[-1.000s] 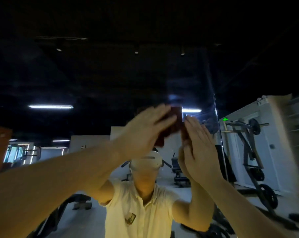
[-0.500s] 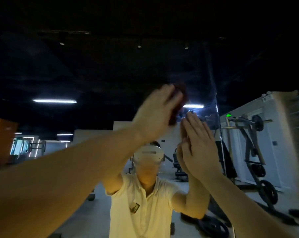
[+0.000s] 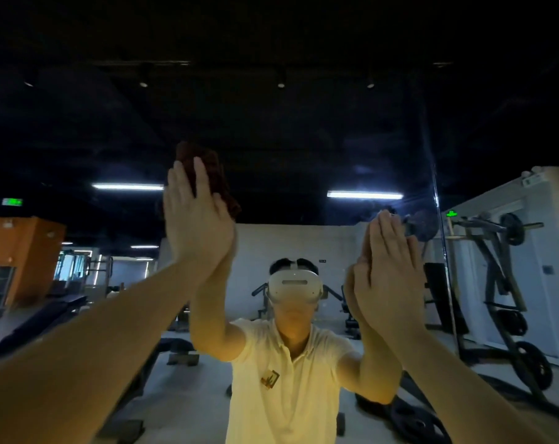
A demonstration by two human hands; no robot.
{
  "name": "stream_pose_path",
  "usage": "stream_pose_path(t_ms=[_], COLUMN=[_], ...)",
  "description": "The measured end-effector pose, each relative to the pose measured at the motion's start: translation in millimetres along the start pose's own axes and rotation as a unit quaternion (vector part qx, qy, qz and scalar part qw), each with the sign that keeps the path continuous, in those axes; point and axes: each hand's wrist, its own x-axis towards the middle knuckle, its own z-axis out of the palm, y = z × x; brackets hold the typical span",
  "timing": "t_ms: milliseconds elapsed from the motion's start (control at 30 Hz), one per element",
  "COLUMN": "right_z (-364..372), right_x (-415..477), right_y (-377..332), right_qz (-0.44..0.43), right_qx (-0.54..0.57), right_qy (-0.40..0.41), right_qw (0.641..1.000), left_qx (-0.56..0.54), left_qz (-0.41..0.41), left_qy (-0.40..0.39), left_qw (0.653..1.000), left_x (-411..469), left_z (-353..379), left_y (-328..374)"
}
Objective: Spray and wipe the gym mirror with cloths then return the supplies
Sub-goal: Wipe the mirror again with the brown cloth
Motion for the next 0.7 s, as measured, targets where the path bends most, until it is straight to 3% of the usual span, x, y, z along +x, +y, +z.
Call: stream_pose_path(t_ms=[67, 133, 233, 300, 367, 433, 567, 633, 700], right_z=[0, -2, -9, -14, -16, -17, -13, -14, -17], right_x=[0, 0, 0, -1, -1, -2, -3, -2, -2], right_y=[0, 3, 10, 14, 15, 14, 9, 7, 8], right_qz=[-0.003, -0.012, -0.035, -0.044, -0.05, -0.049, -0.03, -0.024, -0.03], right_qx=[0.003, 0.01, 0.006, 0.004, 0.004, -0.01, -0.028, -0.024, -0.02], right_qy=[-0.005, -0.013, -0.04, -0.057, -0.06, -0.056, -0.076, -0.081, -0.088], right_qw=[1.0, 1.0, 0.999, 0.997, 0.997, 0.997, 0.996, 0.996, 0.995], left_qx=[-0.019, -0.038, -0.04, -0.003, 0.033, 0.042, 0.034, 0.026, 0.009], left_qz=[0.038, 0.129, 0.274, 0.367, 0.41, 0.361, 0.118, 0.012, -0.038], left_qy=[0.004, -0.018, -0.108, -0.14, -0.134, -0.119, -0.078, -0.065, -0.04], left_qw=[0.999, 0.991, 0.955, 0.92, 0.901, 0.924, 0.989, 0.997, 0.998], left_x=[-20, -48, -85, -92, -80, -65, -46, -53, -65], left_z=[11, 22, 33, 33, 26, 14, -16, -13, -2], left_y=[38, 77, 117, 112, 80, 33, -61, -55, -18])
